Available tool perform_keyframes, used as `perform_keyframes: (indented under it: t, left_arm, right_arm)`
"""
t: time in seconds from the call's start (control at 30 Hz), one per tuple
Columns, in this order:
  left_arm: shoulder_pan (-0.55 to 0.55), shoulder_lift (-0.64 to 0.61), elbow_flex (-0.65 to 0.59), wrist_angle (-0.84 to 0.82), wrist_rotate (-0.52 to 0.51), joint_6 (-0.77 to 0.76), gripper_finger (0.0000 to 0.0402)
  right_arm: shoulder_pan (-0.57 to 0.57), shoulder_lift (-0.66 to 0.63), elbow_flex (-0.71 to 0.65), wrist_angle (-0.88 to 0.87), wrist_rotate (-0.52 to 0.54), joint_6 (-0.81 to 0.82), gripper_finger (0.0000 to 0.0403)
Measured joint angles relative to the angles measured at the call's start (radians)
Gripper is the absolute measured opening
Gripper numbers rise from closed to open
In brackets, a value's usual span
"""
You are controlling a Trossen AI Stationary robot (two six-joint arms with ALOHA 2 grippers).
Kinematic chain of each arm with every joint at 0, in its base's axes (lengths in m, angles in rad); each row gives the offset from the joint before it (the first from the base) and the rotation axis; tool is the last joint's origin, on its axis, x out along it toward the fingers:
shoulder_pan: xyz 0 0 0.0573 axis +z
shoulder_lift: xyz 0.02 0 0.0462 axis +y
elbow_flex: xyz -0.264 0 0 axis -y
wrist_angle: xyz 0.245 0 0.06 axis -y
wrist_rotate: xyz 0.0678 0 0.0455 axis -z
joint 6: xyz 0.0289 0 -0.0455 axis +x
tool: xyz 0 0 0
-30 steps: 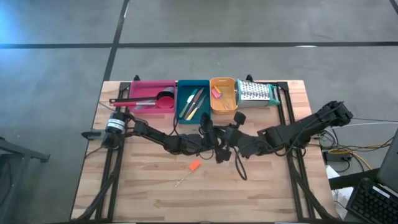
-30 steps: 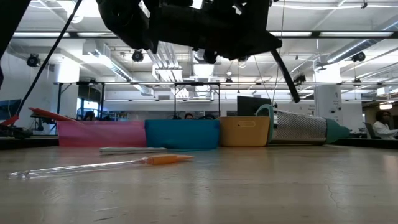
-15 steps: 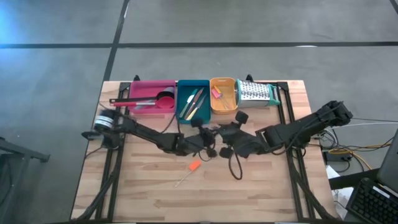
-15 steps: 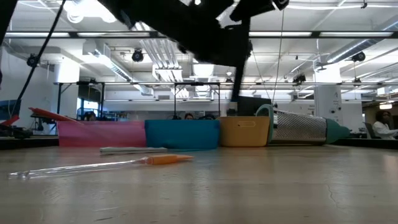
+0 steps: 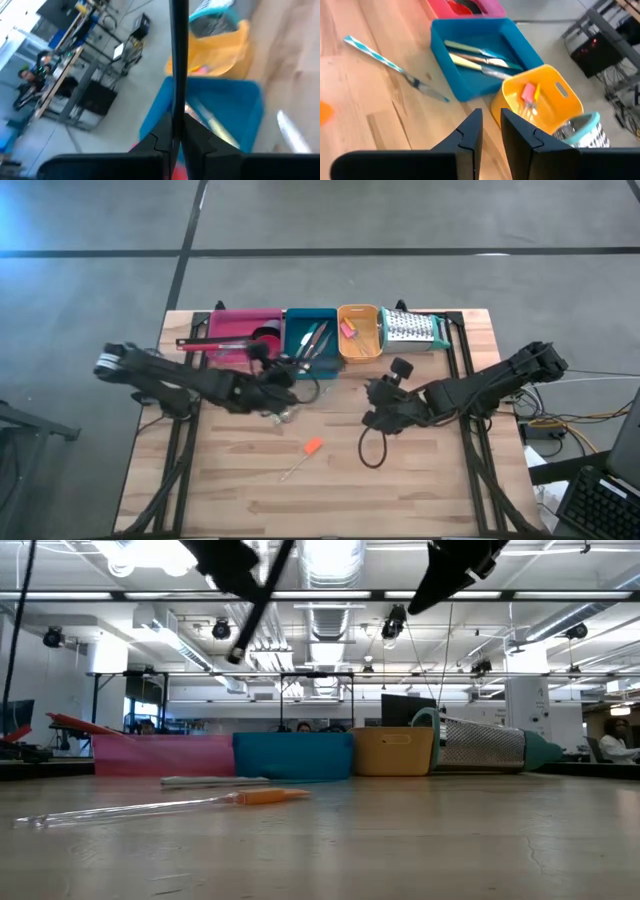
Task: Pick & Place Kitchen Items
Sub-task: Put the black serving spoon with holes into the pink bin
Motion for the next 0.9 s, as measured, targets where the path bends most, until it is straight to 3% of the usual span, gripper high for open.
perform_keyframes:
  t: [0.13, 0.27, 0.5, 0.9]
  left_arm:
    - [0.008, -0.133, 0.016, -0.27, 0.009, -0.119, 0.0019]
    - [0.059, -0.224, 0.056, -0.537, 0.188, -0.244, 0.0019]
    - [0.261, -0.226, 0.097, -0.942, 0.322, -0.33, 0.0019]
    - [0.678, -0.015, 0.089, -0.996, 0.457, -0.153, 0.0019]
  right_arm:
    - [0.002, 0.0, 0.0, -0.058, -0.002, 0.063, 0.0058]
    - [0.001, 0.0, 0.0, -0.062, -0.001, 0.068, 0.0059]
    - [0.001, 0.0, 0.0, -0.04, 0.005, 0.068, 0.006]
    - [0.002, 0.0, 0.0, -0.027, 0.015, 0.05, 0.0054]
